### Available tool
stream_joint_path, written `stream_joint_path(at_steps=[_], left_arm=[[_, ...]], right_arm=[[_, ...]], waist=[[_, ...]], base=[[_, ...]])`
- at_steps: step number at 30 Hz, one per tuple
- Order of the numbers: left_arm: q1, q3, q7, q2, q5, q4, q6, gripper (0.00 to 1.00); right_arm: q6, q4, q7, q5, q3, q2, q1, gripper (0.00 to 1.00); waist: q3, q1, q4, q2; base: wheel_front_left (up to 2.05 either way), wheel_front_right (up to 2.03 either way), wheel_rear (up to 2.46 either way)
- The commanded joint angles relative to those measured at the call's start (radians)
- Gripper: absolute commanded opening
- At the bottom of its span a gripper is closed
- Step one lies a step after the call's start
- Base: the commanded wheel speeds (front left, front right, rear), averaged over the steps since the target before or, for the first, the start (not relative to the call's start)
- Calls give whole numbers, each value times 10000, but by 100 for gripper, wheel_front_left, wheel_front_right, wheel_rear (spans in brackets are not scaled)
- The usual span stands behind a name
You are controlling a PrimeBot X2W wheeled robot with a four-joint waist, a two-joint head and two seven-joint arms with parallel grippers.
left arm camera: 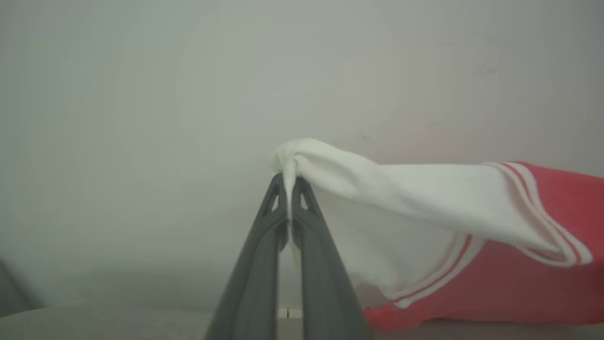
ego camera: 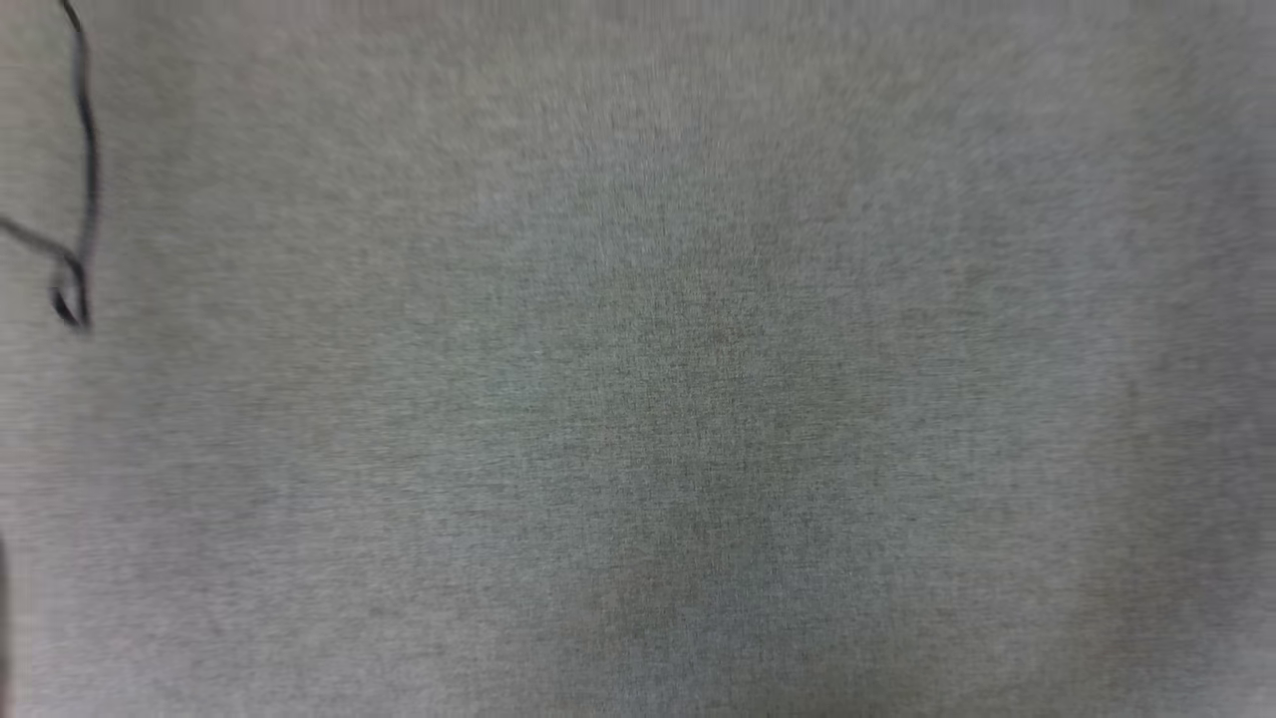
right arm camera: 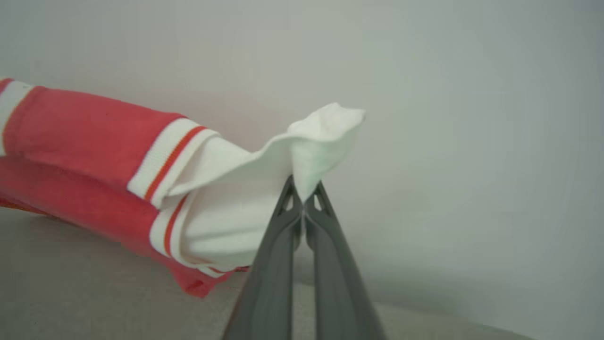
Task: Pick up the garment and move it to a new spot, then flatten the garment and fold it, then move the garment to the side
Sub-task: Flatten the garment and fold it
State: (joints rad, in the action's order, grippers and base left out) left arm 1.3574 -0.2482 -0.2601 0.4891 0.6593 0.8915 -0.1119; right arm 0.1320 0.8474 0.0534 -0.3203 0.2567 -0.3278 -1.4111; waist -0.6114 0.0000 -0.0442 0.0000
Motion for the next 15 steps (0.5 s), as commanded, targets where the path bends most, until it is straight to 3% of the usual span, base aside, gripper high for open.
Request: stream_joint_path(at_steps=[1, 6, 15], left_arm=[[-841, 216, -68, 76, 48, -139, 37, 0], [-3775, 757, -73, -222, 118, -907, 108, 0], [-9127, 691, 56, -721, -147, -3032, 1088, 0]], right_arm=[[-24, -77, -9, -233, 76, -280, 762, 0], [-26, -947, 36, -848, 291, -669, 3406, 0], [-33, -3258, -519, -1120, -785, -711, 8779, 0]], waist=[[1051, 0, 133, 0], [2499, 0, 249, 0], [4633, 0, 319, 0]], base=[[0, 0, 0], [0, 0, 0], [0, 0, 0]])
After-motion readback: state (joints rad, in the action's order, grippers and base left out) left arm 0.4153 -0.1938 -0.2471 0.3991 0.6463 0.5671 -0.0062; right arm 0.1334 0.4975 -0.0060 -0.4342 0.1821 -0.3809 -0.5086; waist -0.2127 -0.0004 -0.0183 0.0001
